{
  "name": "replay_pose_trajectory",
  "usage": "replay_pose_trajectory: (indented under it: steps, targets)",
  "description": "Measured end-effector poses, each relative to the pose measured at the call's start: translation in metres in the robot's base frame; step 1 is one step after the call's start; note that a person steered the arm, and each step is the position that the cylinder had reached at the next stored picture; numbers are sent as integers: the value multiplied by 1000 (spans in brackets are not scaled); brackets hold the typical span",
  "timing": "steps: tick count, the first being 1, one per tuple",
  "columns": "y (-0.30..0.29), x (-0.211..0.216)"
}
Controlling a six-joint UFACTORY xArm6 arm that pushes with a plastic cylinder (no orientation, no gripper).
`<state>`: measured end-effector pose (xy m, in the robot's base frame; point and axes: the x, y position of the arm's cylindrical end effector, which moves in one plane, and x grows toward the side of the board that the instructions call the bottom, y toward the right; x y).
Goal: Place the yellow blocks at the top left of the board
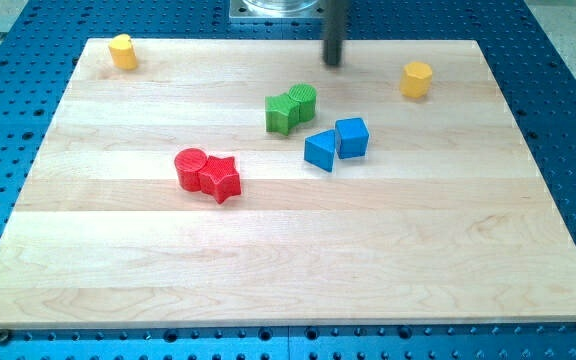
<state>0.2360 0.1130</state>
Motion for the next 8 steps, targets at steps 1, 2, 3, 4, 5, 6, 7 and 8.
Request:
replay_pose_trajectory:
  steps: [1, 2, 3, 4, 5, 6, 7, 8]
  targets:
    - [76, 14]
    - [113, 49]
    - [101, 51]
    - [44, 52]
    - [35, 52]
    - [34, 55]
    - [-58, 57]
    - [-176, 59]
